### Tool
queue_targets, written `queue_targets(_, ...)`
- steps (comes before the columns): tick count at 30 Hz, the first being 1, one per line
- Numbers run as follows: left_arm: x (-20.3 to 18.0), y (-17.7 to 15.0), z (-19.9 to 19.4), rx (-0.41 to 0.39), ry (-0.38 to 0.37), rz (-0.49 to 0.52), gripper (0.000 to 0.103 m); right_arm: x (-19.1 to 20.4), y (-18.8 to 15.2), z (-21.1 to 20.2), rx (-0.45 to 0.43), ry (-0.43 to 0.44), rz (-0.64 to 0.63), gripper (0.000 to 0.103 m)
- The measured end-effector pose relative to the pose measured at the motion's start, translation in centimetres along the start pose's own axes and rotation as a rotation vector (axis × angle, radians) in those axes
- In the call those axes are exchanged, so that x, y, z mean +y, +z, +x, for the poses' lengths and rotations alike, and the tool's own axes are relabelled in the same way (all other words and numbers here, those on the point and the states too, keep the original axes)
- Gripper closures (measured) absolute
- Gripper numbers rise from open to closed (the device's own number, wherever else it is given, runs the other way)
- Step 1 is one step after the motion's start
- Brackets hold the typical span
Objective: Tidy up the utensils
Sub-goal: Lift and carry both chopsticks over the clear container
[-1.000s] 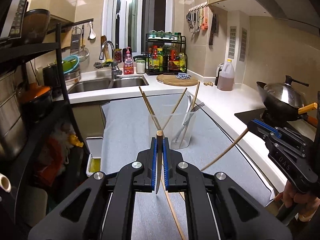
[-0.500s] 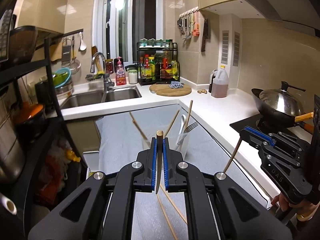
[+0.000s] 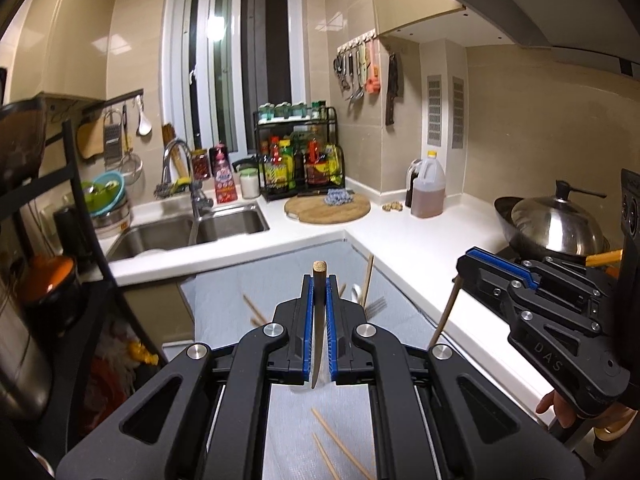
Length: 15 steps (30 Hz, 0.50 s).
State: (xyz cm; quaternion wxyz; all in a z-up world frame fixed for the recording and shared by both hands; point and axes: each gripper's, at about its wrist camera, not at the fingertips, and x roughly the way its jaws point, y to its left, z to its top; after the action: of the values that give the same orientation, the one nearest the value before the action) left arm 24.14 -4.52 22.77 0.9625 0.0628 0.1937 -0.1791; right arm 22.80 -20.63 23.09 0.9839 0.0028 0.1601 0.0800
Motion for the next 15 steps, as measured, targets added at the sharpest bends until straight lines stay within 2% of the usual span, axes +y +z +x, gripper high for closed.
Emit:
queue_targets(7,0.2,3.4,0.8,-0.049,-0.004,0.047,0.097,-0.3,3.5,1.2,-0.036,-0.009,-0.013,0.096)
queue_targets(15,1.4,5.3,2.8,-0.065,-0.017,0.018,0.097,-0.1,7.1,3.3,-0.100,-0.007,-0.040,0.097)
